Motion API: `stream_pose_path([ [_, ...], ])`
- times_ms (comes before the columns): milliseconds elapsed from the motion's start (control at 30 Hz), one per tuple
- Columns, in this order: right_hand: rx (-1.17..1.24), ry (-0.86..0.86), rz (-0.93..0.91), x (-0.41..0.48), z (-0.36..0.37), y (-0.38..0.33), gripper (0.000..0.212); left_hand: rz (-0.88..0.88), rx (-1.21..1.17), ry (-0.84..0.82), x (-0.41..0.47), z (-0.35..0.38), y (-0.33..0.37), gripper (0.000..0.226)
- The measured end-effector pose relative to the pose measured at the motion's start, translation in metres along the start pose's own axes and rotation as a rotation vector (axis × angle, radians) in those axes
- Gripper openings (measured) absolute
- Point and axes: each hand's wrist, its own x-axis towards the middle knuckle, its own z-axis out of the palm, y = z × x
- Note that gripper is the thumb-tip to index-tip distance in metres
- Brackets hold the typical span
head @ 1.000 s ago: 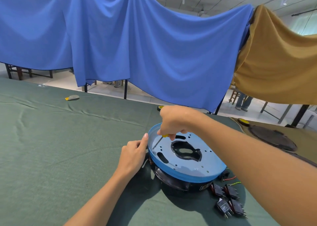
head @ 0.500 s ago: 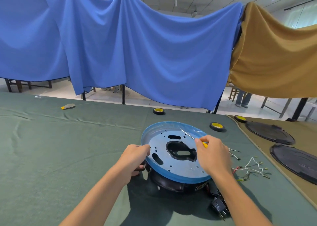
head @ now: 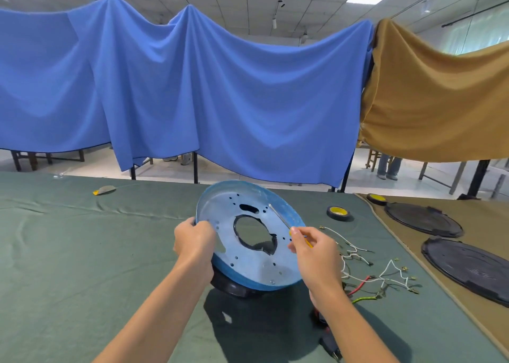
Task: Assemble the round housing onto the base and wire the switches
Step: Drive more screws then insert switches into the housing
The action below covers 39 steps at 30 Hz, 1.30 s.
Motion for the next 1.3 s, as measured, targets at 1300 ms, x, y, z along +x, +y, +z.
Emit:
stream_pose_path([
  [1300,0.491,-0.001,0.349,0.027,-0.047,0.021,0.025,2.019,0.961,-0.163,0.057,-0.055,-0.079,0.068],
])
